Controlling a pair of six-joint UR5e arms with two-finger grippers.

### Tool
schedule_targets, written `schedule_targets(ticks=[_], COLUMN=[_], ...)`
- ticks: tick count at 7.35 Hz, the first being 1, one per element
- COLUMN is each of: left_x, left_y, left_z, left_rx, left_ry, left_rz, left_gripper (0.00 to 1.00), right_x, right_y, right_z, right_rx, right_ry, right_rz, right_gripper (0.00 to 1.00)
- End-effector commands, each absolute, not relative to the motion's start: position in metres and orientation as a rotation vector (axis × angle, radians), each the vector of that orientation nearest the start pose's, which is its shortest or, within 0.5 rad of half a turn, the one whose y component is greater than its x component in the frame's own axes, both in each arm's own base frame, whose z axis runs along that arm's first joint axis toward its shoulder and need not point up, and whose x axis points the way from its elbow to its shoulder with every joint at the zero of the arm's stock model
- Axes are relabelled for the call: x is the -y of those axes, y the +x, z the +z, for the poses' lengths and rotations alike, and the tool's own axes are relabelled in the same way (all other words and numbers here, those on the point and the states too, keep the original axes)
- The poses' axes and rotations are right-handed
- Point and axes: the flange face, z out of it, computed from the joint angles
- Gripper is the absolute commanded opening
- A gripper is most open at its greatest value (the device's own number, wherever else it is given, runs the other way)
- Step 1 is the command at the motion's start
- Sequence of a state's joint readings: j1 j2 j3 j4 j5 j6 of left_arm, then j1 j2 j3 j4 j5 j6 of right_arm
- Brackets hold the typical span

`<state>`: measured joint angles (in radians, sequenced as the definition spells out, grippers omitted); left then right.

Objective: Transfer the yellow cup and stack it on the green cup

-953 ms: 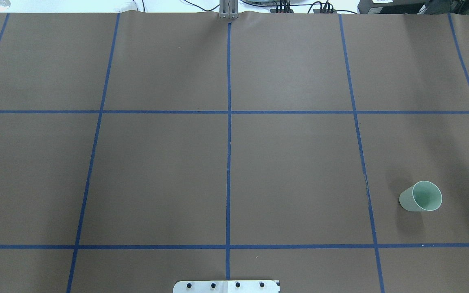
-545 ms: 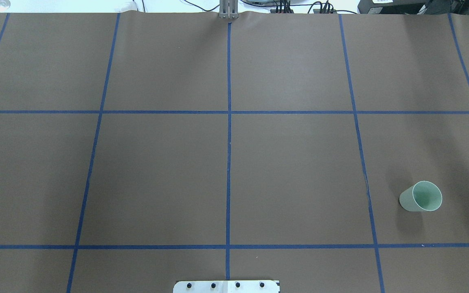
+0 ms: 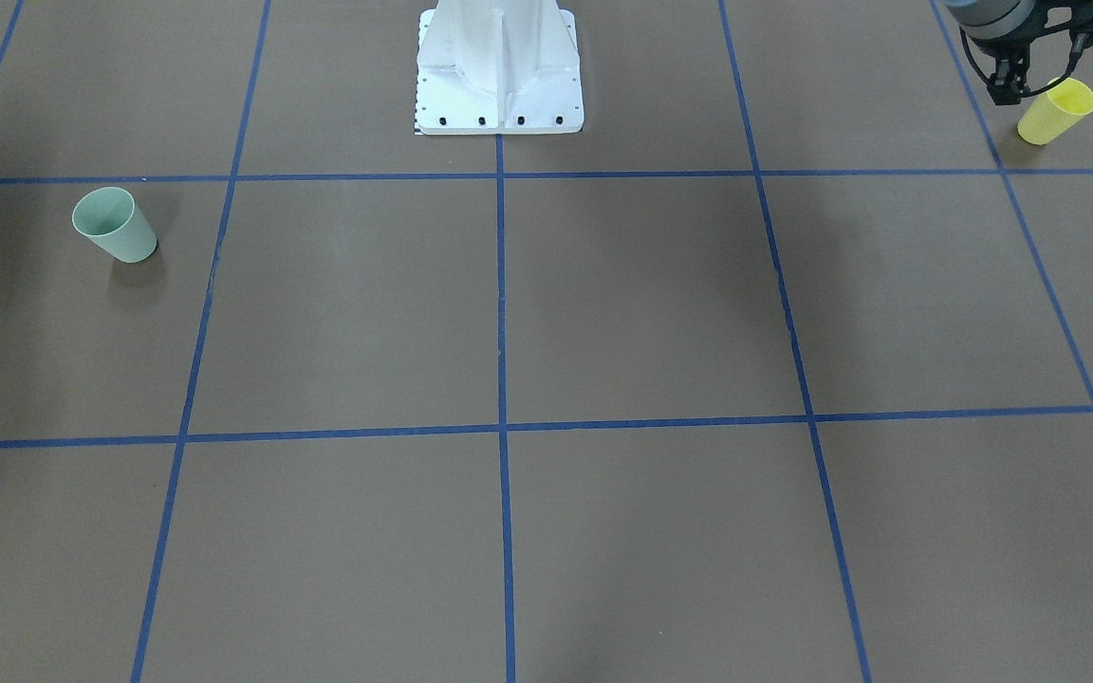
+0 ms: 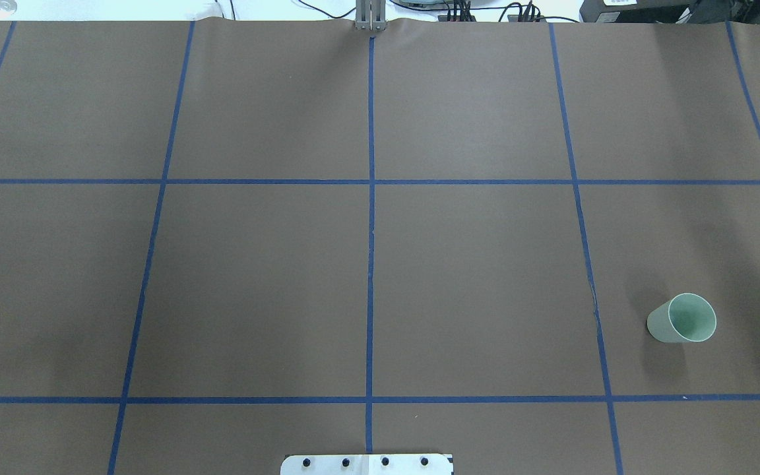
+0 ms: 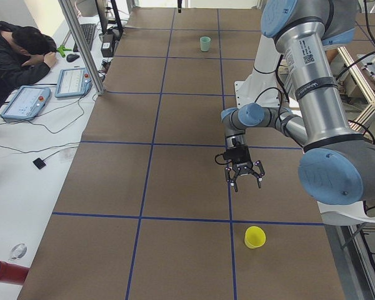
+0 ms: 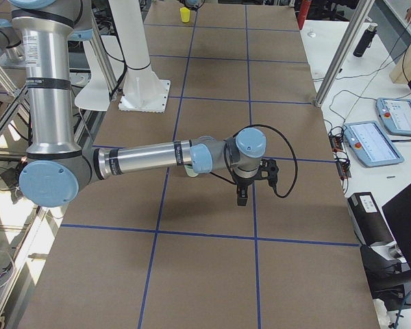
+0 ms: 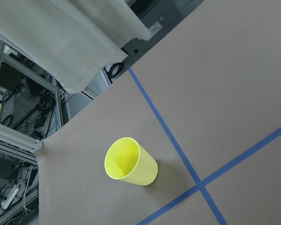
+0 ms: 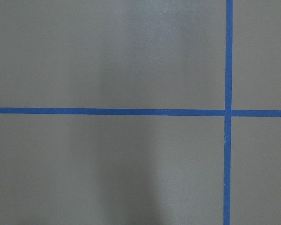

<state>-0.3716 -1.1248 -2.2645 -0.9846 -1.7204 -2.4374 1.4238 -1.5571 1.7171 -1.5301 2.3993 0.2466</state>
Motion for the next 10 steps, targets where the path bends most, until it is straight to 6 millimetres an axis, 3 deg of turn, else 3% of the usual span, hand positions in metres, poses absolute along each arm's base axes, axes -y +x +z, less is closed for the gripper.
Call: schedule_targets(ticks=[1, 3, 5, 6, 10], left_x=[0.199, 0.195, 0.2, 0.2, 0.188], left_y=[0.205, 0.21, 0.242, 0.257, 0.255], left_z=[0.64, 0.682, 0.691, 0.709, 0.737], left_rx=[0.485, 0.521, 0.504, 0.533, 0.598], left_ry=[0.001, 0.032, 0.03, 0.053, 0.117], left_rz=[-1.389, -1.431, -1.451, -1.454, -1.487], left_gripper=[1.0, 1.0, 1.0, 1.0, 1.0], right_x=[0.509, 0.509, 0.509, 0.509, 0.508], right_y=[-0.017, -0.019, -0.019, -0.019, -0.019], right_z=[0.569, 0.568, 0.568, 0.568, 0.57], right_rx=[0.849, 0.849, 0.849, 0.849, 0.848], right_ry=[0.029, 0.028, 0.027, 0.028, 0.022], right_rz=[0.003, 0.0, 0.0, -0.002, 0.001], right_gripper=[1.0, 1.0, 1.0, 1.0, 1.0])
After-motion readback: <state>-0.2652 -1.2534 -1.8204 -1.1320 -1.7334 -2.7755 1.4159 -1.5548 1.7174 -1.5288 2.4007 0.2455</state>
